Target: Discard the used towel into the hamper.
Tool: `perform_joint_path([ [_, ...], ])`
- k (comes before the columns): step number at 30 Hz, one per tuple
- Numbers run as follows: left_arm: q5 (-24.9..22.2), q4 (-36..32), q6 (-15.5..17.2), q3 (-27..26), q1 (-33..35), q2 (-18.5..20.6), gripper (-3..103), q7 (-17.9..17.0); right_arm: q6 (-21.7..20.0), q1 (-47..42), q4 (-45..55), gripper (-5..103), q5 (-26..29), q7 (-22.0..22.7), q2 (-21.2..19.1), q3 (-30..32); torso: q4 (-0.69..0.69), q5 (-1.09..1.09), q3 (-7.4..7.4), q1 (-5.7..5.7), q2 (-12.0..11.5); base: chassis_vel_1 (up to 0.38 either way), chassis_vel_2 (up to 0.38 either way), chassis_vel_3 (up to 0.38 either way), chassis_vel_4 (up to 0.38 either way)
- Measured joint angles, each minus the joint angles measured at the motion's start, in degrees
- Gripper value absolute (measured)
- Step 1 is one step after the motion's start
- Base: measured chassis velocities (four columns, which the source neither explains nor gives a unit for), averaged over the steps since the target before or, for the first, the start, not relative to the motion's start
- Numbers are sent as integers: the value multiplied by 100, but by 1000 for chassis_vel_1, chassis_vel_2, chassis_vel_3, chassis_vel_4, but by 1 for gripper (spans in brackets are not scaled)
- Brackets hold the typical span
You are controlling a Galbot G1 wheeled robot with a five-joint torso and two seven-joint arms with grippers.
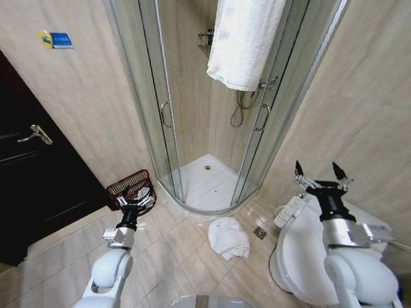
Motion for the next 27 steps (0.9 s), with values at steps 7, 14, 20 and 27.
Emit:
perform_joint_path([
  [7, -35, -107, 38, -2, -22, 81, 100, 2, -315, 495, 156, 100, 353, 271, -371, -9, 0, -1, -2, -2, -3, 0, 0, 0, 0],
  [14, -36, -83, 30, -124, 30, 112, 100, 2, -487, 1217, -12, 100, 889, 292, -897, -95, 1, 0, -3, -3, -5, 0, 0, 0, 0],
  [20, -12, 82, -59, -201, 59, 106, 100, 2, -393, 1969, -400, 100, 1407, 214, -1641, -206, 1, -2, -3, -4, -6, 0, 0, 0, 0],
  [27, 157, 290, -82, -300, 36, 45, 100, 2, -205, 3651, -1298, 100, 1922, 303, -2466, -1245, 1, 2, -4, -4, -8, 0, 0, 0, 0],
])
